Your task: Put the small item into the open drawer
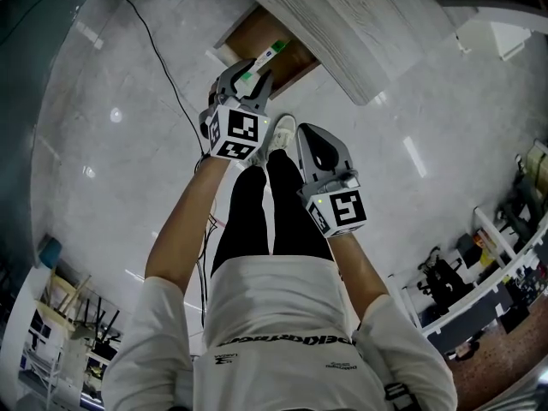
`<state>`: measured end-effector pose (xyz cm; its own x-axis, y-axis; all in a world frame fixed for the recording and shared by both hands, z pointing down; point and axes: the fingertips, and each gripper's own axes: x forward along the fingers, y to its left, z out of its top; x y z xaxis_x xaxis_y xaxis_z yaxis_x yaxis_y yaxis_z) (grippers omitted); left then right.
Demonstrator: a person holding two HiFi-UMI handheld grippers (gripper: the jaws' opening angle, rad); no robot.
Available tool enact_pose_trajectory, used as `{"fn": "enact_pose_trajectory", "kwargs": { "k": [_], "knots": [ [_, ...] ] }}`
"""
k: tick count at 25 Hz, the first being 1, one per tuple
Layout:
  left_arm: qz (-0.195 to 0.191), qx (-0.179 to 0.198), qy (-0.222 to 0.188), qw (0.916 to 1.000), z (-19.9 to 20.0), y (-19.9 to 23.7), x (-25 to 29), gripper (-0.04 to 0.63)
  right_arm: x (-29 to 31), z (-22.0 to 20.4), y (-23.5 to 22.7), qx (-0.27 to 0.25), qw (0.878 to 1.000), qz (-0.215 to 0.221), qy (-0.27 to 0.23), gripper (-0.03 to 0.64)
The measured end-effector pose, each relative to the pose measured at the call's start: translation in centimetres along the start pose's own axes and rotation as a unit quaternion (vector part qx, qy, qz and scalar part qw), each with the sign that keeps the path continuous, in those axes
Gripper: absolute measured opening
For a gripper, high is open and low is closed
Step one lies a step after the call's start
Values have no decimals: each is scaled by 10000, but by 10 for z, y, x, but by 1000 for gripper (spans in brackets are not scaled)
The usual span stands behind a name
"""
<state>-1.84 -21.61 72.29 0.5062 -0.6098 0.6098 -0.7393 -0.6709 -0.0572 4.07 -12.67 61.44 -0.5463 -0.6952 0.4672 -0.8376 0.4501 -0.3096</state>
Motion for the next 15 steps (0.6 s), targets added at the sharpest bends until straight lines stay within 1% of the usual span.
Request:
{"fn": "enact_pose_trajectory", "kwargs": {
  "k": [9,15],
  "knots": [
    [69,92,-133,9998,14,0,-28,143,-12,9,13,-23,9998,-92,-161,29],
    [87,114,-242,9996,35,-3,-64,126,-29,35,23,-82,9992,-155,-355,29]
  ]
}}
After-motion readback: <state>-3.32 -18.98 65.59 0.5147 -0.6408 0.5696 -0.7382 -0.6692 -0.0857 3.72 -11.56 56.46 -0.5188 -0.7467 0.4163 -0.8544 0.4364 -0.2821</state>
